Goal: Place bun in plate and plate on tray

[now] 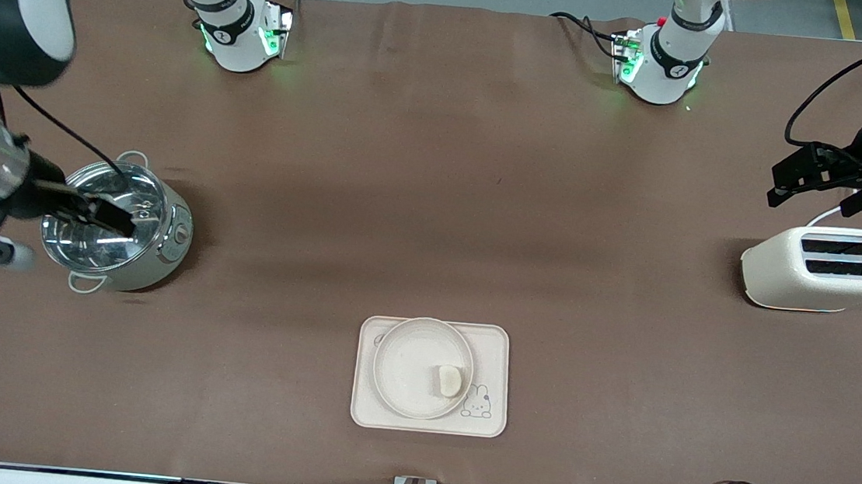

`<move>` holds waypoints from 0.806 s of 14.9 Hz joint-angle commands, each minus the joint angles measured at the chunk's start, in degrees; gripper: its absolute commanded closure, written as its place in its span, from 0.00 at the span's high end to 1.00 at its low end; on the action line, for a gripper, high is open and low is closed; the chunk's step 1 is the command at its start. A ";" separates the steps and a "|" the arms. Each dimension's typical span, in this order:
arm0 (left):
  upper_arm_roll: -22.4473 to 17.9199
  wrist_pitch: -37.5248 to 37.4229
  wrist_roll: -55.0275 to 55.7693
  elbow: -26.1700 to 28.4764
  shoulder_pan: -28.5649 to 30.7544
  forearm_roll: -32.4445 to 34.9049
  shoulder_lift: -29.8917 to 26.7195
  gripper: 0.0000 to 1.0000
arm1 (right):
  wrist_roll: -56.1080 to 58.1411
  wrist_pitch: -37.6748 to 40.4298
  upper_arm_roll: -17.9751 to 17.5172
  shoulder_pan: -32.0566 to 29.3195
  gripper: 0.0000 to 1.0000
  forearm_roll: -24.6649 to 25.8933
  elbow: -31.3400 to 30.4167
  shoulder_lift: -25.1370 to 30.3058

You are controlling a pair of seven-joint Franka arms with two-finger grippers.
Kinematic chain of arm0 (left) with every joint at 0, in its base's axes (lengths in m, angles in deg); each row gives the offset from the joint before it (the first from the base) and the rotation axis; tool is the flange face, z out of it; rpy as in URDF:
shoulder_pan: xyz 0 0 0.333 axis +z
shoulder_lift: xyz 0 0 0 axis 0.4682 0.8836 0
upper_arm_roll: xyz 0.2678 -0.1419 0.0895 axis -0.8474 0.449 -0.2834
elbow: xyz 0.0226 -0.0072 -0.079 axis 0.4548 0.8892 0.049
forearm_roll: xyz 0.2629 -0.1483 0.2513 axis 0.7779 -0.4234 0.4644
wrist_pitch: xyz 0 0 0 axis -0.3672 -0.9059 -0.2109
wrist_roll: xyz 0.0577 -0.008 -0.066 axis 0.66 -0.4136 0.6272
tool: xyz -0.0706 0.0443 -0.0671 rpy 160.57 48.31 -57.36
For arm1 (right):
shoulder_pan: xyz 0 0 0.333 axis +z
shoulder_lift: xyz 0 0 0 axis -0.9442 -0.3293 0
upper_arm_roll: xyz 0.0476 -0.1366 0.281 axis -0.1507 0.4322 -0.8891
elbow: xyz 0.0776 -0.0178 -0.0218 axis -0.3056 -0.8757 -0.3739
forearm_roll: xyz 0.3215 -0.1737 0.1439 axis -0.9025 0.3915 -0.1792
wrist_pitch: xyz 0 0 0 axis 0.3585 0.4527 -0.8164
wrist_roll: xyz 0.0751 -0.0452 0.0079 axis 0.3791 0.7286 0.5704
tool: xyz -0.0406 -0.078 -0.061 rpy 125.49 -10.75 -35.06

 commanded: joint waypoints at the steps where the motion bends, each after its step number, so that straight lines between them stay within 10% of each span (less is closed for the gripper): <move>1: 0.08 -0.21 0.36 -0.30 0.24 0.09 -0.19 1.00 | 1.22 -2.47 -0.84 -1.25 1.00 3.53 -15.28 12.82; 12: 0.00 -0.21 0.18 -0.38 0.24 0.09 -0.19 1.00 | 15.55 1.22 -1.37 -11.64 1.00 3.19 -17.77 22.42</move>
